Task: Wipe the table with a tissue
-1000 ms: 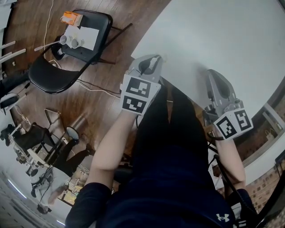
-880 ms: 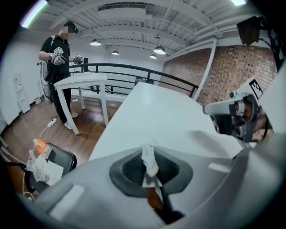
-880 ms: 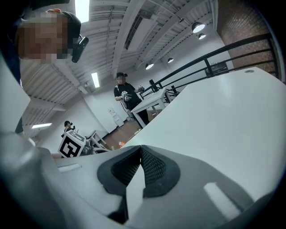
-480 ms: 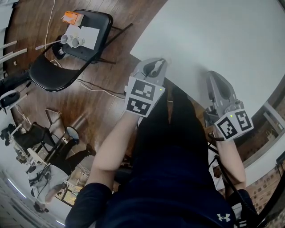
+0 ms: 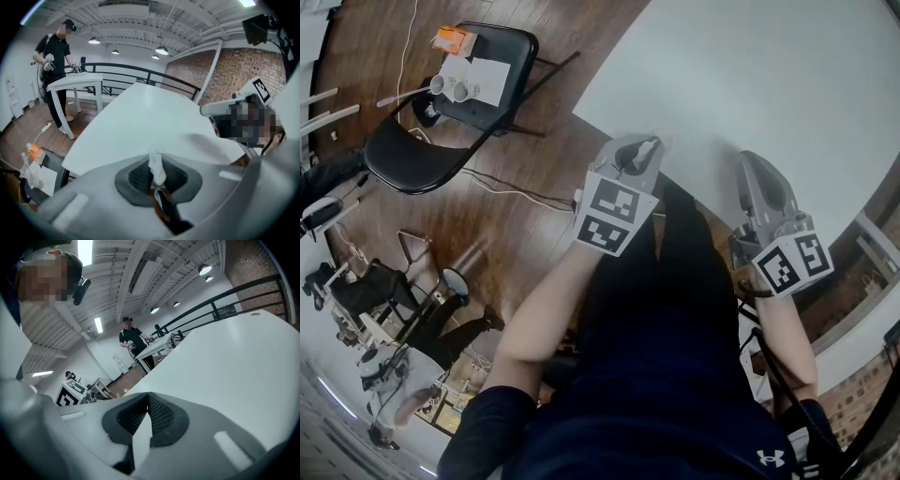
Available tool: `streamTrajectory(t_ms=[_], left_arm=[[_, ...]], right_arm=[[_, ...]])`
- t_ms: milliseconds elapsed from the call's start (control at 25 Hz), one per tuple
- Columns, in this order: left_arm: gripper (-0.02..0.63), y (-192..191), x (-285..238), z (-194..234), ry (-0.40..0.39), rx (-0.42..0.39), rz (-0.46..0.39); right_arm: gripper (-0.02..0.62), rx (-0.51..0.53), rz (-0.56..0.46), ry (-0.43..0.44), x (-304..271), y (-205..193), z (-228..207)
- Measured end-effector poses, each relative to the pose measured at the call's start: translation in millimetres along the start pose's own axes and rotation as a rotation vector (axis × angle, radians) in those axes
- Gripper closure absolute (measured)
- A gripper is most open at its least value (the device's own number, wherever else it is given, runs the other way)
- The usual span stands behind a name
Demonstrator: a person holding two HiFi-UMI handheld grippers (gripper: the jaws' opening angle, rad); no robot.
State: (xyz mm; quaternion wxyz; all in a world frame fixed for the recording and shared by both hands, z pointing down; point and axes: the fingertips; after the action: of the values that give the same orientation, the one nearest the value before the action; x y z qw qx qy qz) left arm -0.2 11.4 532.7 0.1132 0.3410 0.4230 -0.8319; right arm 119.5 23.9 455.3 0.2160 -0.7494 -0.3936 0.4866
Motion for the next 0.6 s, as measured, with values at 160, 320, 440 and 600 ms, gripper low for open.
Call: streamTrajectory(t_ms=[160,320,440,600], left_arm=[[0.588,-3,-4,-11,-0.015,-0.006,0.008],[0.588,-5,-7,-18,-0.017,-0.011,0.013],[0.588,-6,-8,-22,-0.019,-0.011,0.014],[0.588,-9,-13,-33,-0.033,-0.009,0.019]], right_arm=[[0.584,-0.005,-0.003,-0.002,1,1,0],[0.584,-0.008,-0.007,-0.004,4,0,-2],[0.584,-0.008,-0.008,-0.007,5,0,-3],[0.584,-0.008,-0.012,-0.006,6,3,-3]])
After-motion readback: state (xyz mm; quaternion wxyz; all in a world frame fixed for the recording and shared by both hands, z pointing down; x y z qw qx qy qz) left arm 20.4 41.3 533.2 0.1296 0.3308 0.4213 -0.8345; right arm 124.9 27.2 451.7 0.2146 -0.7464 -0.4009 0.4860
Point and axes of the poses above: the fingertips, and each gripper's own axes: x backward along the fingers, z to its left, y out of its top, and after that the axes turned 12 degrees about -y, right-handed
